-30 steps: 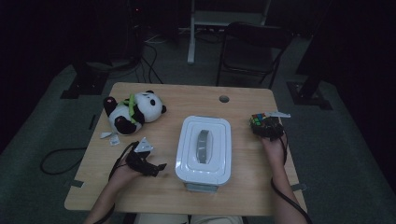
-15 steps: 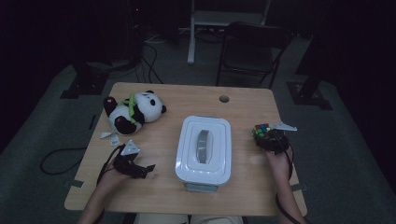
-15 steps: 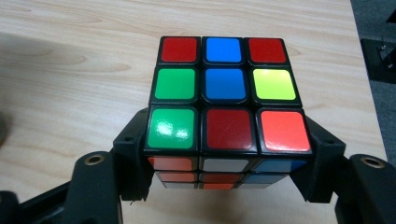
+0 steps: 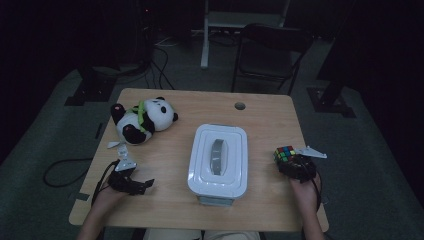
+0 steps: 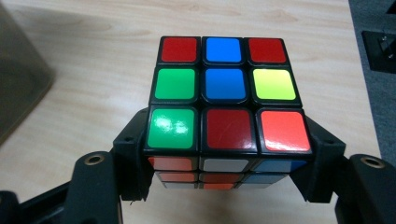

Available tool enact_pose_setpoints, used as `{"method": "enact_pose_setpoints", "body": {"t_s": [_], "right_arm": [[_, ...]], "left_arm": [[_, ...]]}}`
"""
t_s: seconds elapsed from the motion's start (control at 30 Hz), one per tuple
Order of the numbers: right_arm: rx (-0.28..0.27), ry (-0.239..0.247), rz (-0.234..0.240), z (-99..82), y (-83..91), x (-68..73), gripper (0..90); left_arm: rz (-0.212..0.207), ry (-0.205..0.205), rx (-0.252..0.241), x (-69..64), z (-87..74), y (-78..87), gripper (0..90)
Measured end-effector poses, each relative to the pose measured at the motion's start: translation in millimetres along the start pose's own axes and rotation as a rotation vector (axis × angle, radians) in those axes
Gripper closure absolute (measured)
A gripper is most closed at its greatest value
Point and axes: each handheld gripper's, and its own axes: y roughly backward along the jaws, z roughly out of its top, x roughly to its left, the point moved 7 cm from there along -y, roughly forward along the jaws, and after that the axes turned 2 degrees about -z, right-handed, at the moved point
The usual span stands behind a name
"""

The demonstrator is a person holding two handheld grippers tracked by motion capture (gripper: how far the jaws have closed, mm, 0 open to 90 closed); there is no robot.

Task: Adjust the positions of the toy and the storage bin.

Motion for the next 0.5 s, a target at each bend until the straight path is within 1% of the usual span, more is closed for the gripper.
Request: {"method": "enact_pose_setpoints", "body": {"t_s": [0.03, 0.07, 0.1, 0.13, 0.17, 0.2, 0.23, 0.27, 0.33, 0.37, 0.4, 0.5], "right_arm": [[0.0, 0.0, 0.0, 0.0, 0.0, 0.0, 33.9], [0.0, 0.008, -0.003, -6.5, 7.8, 1.3, 33.8], [0.003, 0.014, -0.007, -9.8, 11.7, 1.7, 33.8], [0.003, 0.014, -0.007, -9.8, 11.7, 1.7, 33.8], [0.006, 0.01, -0.003, -16.4, 19.0, 2.4, 33.8], [0.009, 0.006, 0.003, -19.9, 22.5, 2.6, 33.9], [0.009, 0.006, 0.003, -19.9, 22.5, 2.6, 33.9], [0.016, -0.001, 0.005, -26.6, 28.1, 2.3, 33.8], [0.019, 0.004, -0.002, -32.7, 32.5, 1.4, 33.8], [0.021, 0.0, -0.003, -35.4, 34.0, 0.7, 33.9], [0.025, -0.005, -0.004, -38.0, 35.6, -0.8, 33.8], [0.025, -0.014, -0.028, -45.9, 40.2, -6.0, 33.8]], "left_arm": [[0.0, 0.0, 0.0, 0.0, 0.0, 0.0, 2.3], [0.002, 0.01, 0.005, 1.5, -2.9, 0.2, 2.3], [0.004, 0.016, 0.007, 2.1, -3.7, 0.9, 2.3], [0.004, 0.016, 0.007, 2.1, -3.7, 0.9, 2.3], [0.01, 0.024, -0.01, 4.2, -3.5, 2.9, 2.3], [0.01, 0.024, -0.01, 4.2, -3.5, 2.9, 2.3], [0.012, 0.03, -0.008, 4.8, -4.1, 3.2, 2.3], [0.023, 0.022, 0.028, 5.0, -6.9, 1.9, 2.3], [0.063, 0.001, 0.046, 5.8, -7.7, 0.8, 2.3], [0.074, -0.007, 0.053, 5.6, -7.7, 0.0, 2.3], [0.078, -0.006, 0.054, 5.3, -7.4, -0.5, 2.3], [0.087, 0.002, 0.053, 5.1, -7.0, -1.0, 2.3]]}}
